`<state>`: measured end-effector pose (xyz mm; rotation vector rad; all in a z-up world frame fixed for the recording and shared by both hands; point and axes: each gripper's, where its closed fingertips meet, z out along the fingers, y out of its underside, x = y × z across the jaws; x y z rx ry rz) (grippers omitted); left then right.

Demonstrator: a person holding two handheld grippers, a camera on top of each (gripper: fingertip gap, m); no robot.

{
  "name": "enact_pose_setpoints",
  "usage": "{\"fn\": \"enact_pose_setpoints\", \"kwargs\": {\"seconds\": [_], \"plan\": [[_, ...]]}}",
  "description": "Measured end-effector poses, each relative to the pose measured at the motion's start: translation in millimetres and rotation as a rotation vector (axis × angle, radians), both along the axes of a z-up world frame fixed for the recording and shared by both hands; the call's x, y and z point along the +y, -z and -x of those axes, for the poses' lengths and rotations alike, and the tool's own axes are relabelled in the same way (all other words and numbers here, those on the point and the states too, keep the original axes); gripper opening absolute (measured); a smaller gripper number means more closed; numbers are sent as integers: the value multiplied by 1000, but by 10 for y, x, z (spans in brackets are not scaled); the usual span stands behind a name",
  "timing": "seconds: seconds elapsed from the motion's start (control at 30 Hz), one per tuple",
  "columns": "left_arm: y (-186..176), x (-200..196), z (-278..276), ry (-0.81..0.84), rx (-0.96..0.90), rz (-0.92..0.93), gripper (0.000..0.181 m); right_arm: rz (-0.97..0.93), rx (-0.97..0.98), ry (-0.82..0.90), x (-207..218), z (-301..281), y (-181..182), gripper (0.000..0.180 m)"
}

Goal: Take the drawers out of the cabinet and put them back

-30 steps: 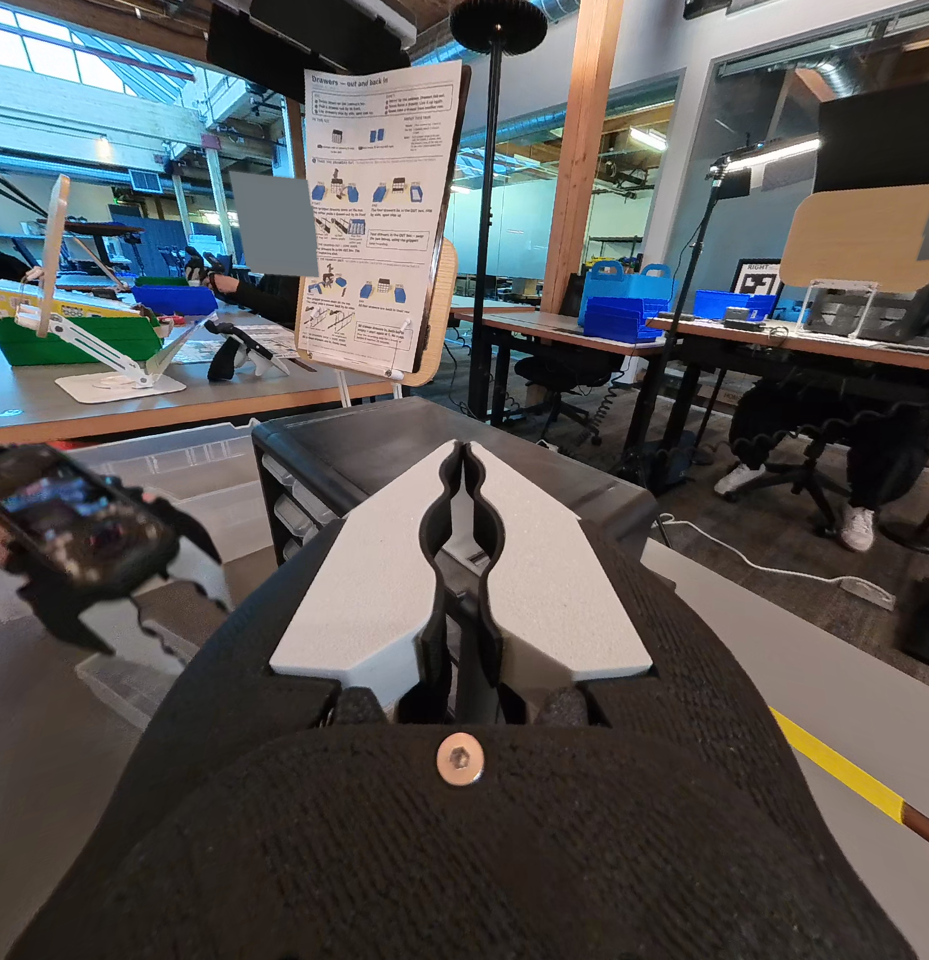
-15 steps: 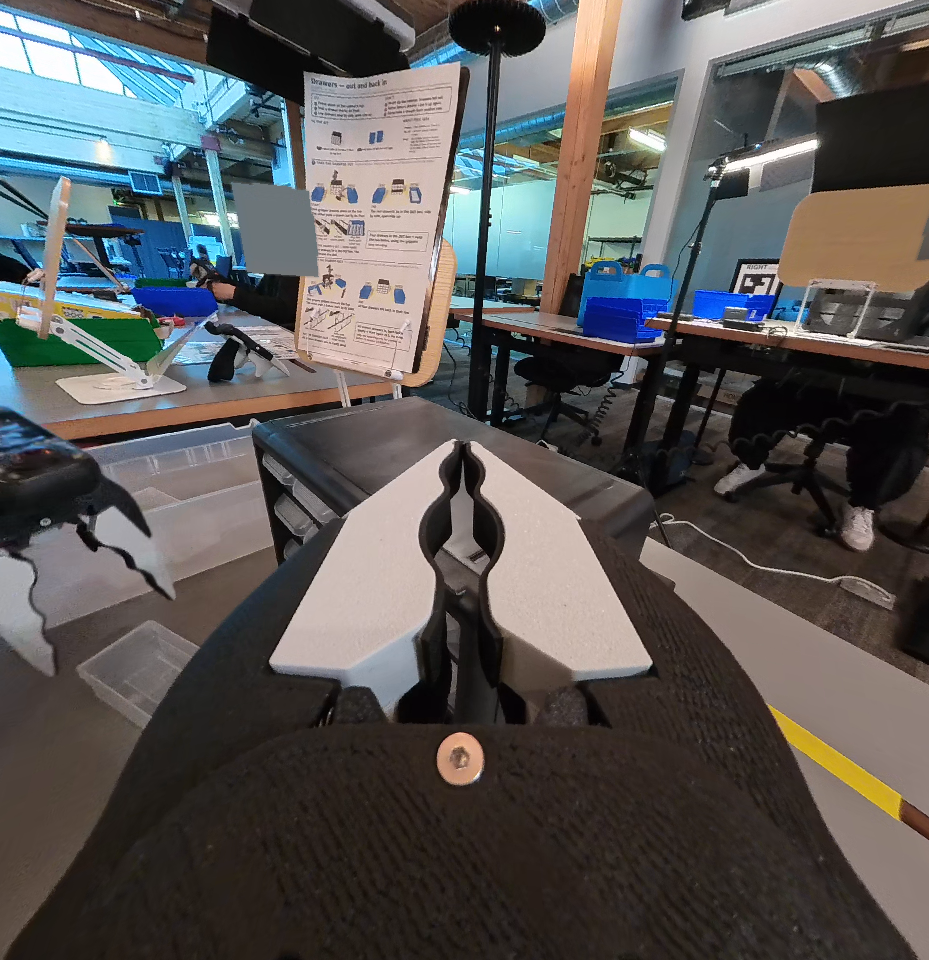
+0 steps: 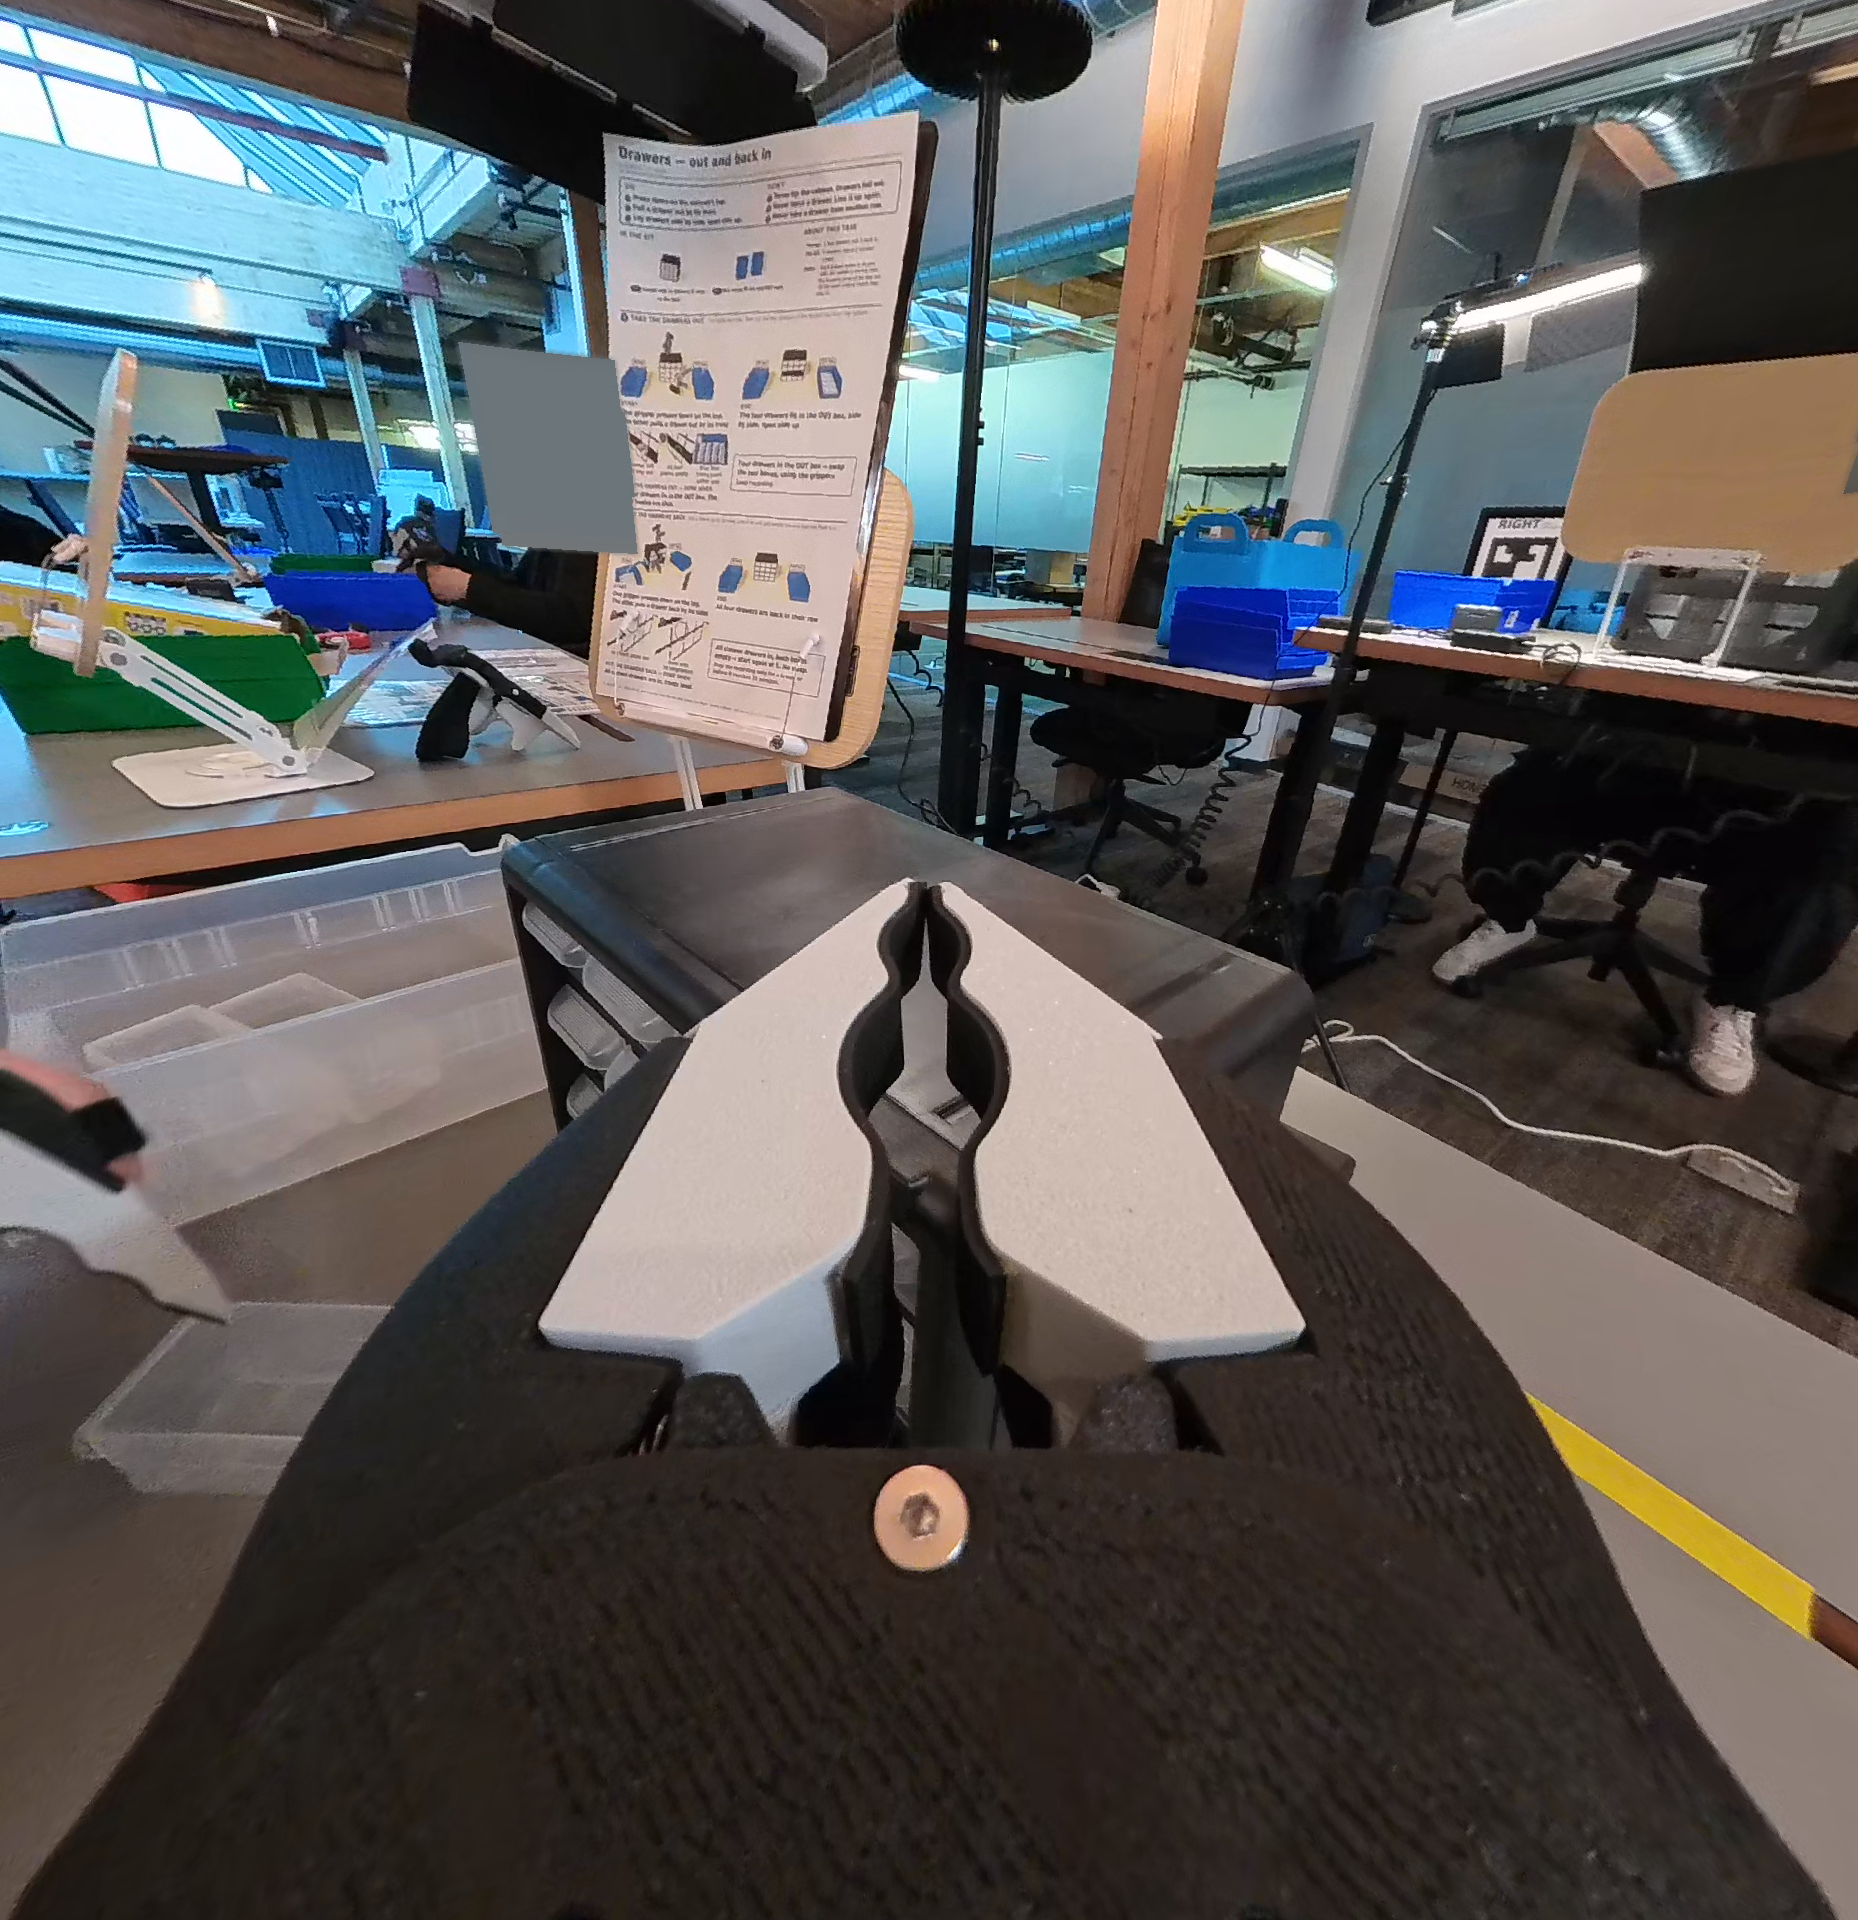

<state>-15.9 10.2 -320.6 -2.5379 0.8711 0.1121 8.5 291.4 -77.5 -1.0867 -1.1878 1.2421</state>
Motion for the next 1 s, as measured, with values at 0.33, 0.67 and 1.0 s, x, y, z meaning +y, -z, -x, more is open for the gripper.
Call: {"fn": "enact_pose_setpoints", "kwargs": {"seconds": [0.33, 0.67, 1.0], "plan": [[110, 1, 314, 346, 479, -118, 51, 4, 2, 0, 9, -5, 1, 0], [100, 72, 290, 339, 568, -79, 18, 11, 7, 2, 29, -24, -2, 0], [-403, 512, -462, 119, 410, -159, 17, 3, 5, -2, 2, -16, -13, 0]]}}
